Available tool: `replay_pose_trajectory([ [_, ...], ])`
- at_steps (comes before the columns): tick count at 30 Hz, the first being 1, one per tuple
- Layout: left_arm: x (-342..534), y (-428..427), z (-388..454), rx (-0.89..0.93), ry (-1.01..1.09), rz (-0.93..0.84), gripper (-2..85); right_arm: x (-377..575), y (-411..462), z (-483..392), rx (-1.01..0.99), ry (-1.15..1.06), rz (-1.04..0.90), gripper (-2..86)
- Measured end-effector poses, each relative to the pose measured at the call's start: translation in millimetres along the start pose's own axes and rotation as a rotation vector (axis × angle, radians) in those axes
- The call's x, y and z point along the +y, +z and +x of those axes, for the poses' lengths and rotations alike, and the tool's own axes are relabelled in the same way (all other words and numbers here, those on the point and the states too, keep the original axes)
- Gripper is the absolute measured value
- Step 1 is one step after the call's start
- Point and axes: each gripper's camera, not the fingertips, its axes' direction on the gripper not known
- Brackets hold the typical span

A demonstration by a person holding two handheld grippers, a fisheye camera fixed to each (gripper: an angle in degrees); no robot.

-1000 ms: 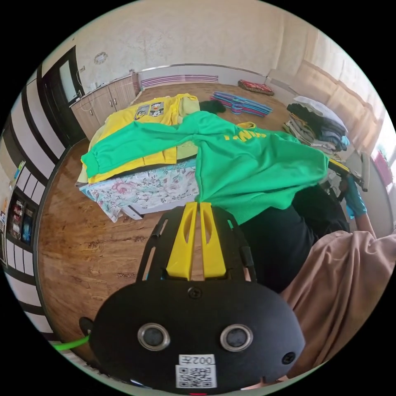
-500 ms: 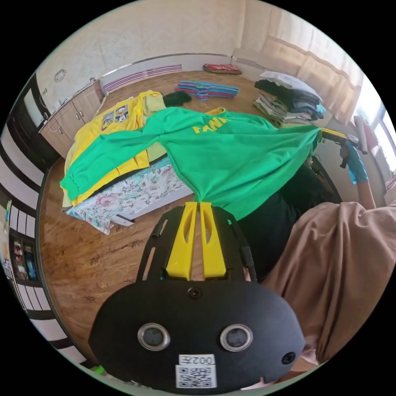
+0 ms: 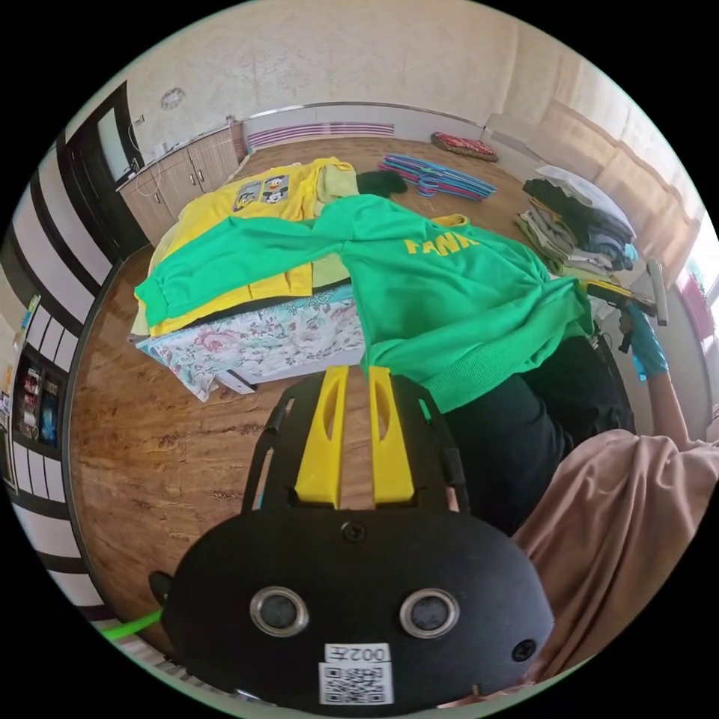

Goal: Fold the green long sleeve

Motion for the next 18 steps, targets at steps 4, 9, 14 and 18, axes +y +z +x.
replay_pose_trajectory([
  [4,21.5,-5.8,-0.9,0.051,0.047,0.015,3.5,-0.6,-31.0,-13.1,0.037,-0.059,0.014,6.0],
  [9,46.1,11.7,12.5,0.216,0.141,0.049,7.5,2.0,-59.3,-54.4,-0.128,-0.188,0.087,6.1],
  [14,55.9,44.1,20.0,0.191,0.082,0.061,8.9,3.4,-59.8,-126.7,-0.296,-0.382,0.117,8.3],
  [18,65.8,53.4,20.8,0.171,0.021,0.096,8.6,0.3,-53.0,-176.5,-0.414,-0.469,0.139,10.1],
])
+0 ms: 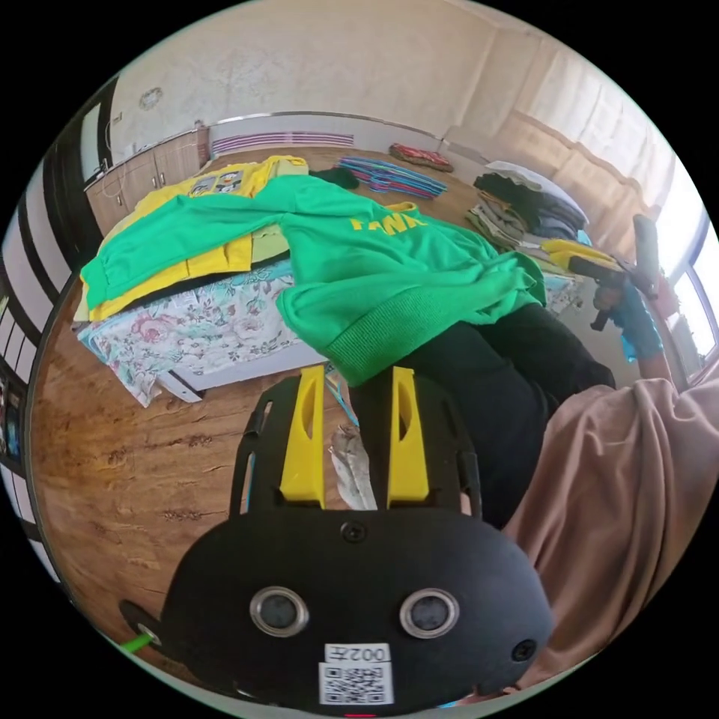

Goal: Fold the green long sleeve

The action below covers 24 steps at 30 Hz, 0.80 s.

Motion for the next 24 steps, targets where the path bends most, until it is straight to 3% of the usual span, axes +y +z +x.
replay_pose_trajectory([
  [5,9.2,-0.5,0.1,-0.093,-0.060,0.046,4.4,-35.2,58.8,-67.6,-0.027,-0.209,-0.117,12.2],
  [14,8.2,-4.7,-2.3,-0.083,-0.033,0.067,0.5,-83.4,118.9,-135.5,-0.042,-0.359,-0.137,11.2],
  [20,13.3,-17.3,-4.4,-0.058,-0.039,0.110,0.6,-99.5,145.9,-143.0,0.106,-0.310,-0.149,6.5],
  [24,12.9,-13.6,-0.2,-0.031,-0.003,0.099,5.1,-116.4,148.4,-130.1,0.068,-0.217,-0.146,5.9],
])
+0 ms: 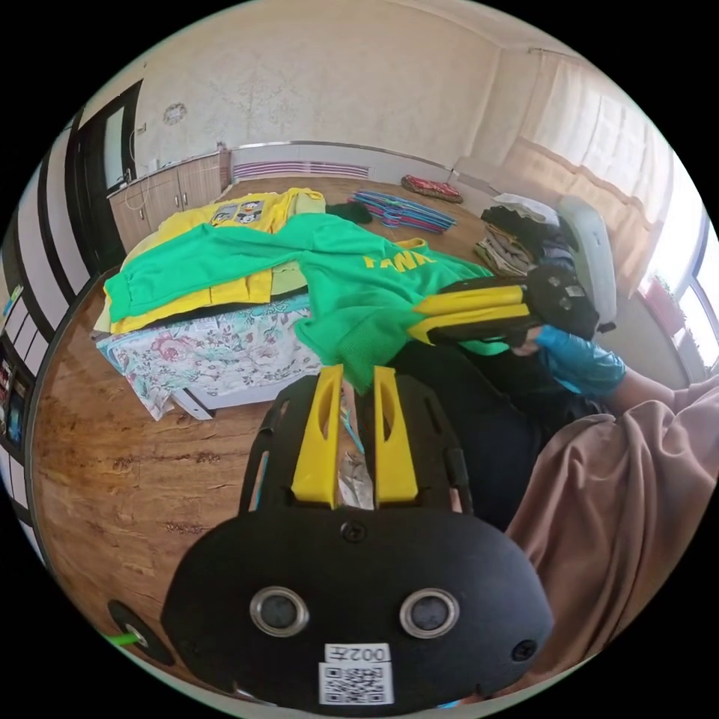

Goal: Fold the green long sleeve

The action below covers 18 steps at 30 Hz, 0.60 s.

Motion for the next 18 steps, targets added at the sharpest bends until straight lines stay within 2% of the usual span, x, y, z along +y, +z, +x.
replay_pose_trajectory([
  [3,-2.5,9.3,2.9,-0.004,-0.005,-0.005,8.0,-8.0,-2.2,13.0,-0.013,0.057,0.021,5.5],
  [10,-16.9,21.2,-2.5,-0.050,-0.065,0.074,7.6,-8.4,-8.2,28.6,-0.111,0.113,0.046,3.7],
  [18,-24.5,19.8,-3.7,-0.045,0.016,0.032,-0.5,-0.8,-28.3,28.6,-0.205,0.124,0.087,1.3],
])
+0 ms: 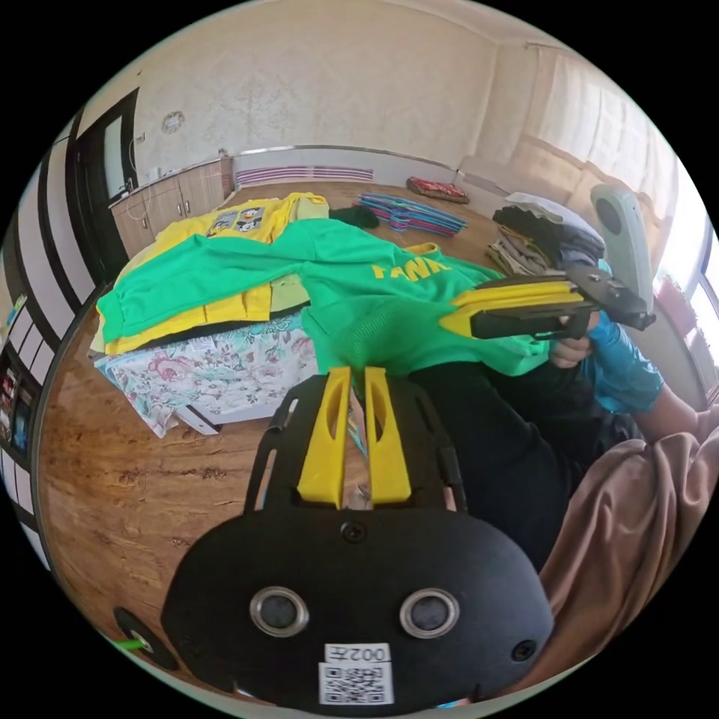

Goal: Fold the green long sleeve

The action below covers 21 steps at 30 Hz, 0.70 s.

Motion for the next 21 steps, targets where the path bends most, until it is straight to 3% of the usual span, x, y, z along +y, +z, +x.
replay_pose_trajectory([
  [14,7.7,-104.8,21.6,0.194,0.361,-0.284,-0.9,21.4,-41.6,-79.2,-0.247,-0.335,-0.200,2.2],
  [21,20.5,-96.1,19.1,0.115,0.277,-0.367,-0.9,54.8,-49.5,-83.8,-0.016,-0.375,-0.252,8.6],
])
